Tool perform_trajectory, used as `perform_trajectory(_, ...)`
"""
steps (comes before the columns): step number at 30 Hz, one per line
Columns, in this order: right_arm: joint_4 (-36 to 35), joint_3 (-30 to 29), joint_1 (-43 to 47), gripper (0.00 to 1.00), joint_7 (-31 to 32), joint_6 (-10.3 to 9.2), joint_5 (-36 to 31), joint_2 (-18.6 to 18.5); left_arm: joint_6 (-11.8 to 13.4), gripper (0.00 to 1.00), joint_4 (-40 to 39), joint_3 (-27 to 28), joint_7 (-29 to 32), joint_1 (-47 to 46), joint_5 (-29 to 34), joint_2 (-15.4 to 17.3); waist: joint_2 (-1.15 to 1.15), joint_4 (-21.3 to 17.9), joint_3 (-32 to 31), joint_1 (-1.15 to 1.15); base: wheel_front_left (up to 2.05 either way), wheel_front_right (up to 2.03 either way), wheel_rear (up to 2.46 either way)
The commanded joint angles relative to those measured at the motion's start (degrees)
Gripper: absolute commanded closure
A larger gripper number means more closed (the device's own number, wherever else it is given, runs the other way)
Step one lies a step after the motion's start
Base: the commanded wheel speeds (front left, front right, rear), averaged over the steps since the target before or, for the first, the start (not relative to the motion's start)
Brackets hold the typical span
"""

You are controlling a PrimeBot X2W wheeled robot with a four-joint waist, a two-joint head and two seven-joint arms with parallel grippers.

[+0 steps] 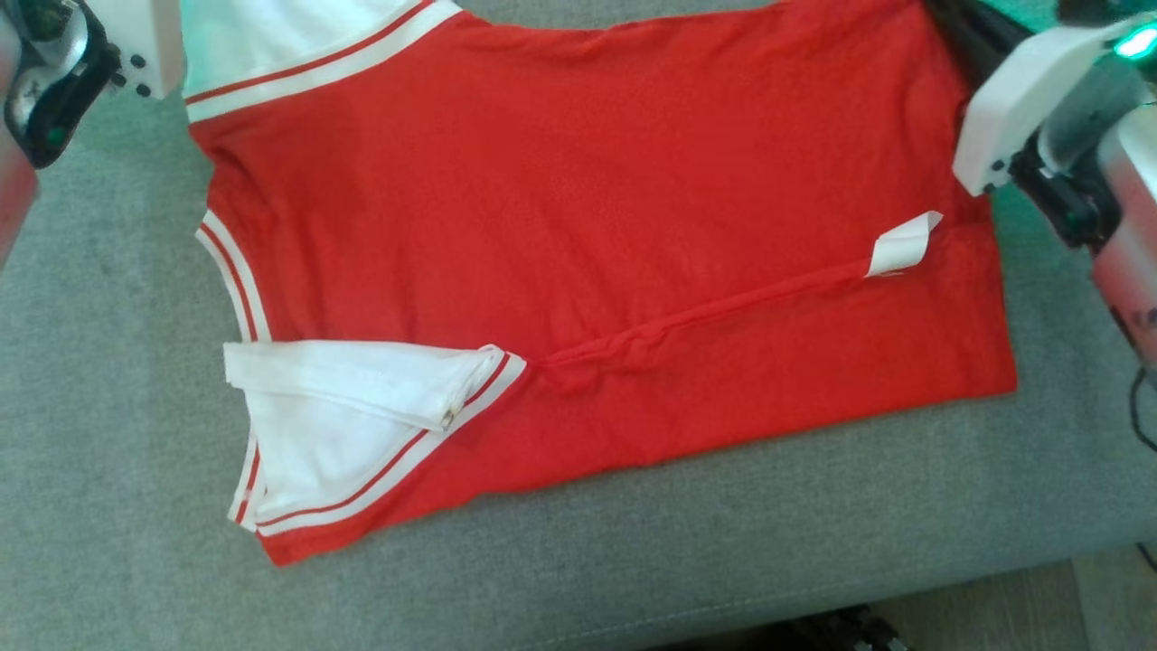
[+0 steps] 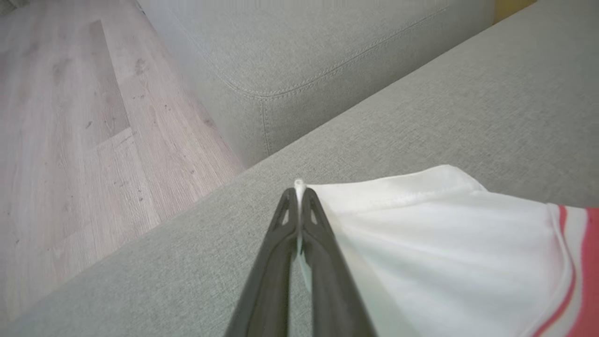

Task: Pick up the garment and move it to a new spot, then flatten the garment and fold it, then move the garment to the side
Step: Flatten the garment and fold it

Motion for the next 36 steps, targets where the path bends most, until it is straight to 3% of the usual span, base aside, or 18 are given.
perform_trajectory(1, -0.86, 0.18, -0.13, 1.00, -1.86, 0.37, 0.69, -1.65, 0.12, 1.00, -0.56, 1.72, -1.51, -3.60, -0.25, 2.58, 0.00, -0.03, -0.49, 0.00, 0.00, 0.00, 0.00)
perform_trajectory(7, -0.53, -0.88, -3.12, 1.00, -9.48, 0.37, 2.72, -3.26, 0.12, 1.00, -0.61, 1.45, -9.91, -6.87, 0.38, 2.23, 0.00, 0.84, -1.48, 0.00, 0.00, 0.00, 0.00)
perform_trajectory(11, 0.09, -1.74, -2.77, 1.00, -11.83, 0.37, 4.51, -4.18, 0.12, 1.00, -2.70, 0.83, -12.30, -6.66, -1.25, 2.20, 0.00, 2.10, -2.13, 0.00, 0.00, 0.00, 0.00)
perform_trajectory(22, -2.11, -1.91, 5.42, 1.00, -16.16, 0.37, 6.70, -8.19, 0.77, 1.00, -13.74, -2.97, -16.24, 3.73, -2.34, 9.10, 0.00, 5.86, -4.46, 0.00, 0.00, 0.00, 0.00)
perform_trajectory(27, -4.28, -2.82, 10.60, 1.00, -18.40, 0.37, 5.75, -10.22, 4.45, 1.00, -22.63, -4.12, -16.11, 10.25, -3.22, 12.75, 0.00, 7.29, -6.05, 0.00, 0.00, 0.00, 0.00)
perform_trajectory(36, -8.96, -7.70, 20.56, 1.00, -19.87, 0.37, 3.42, -13.15, 13.29, 1.00, -39.33, -5.64, -15.55, 20.40, -4.71, 19.81, 0.00, 8.39, -8.48, 0.00, 0.00, 0.00, 0.00)
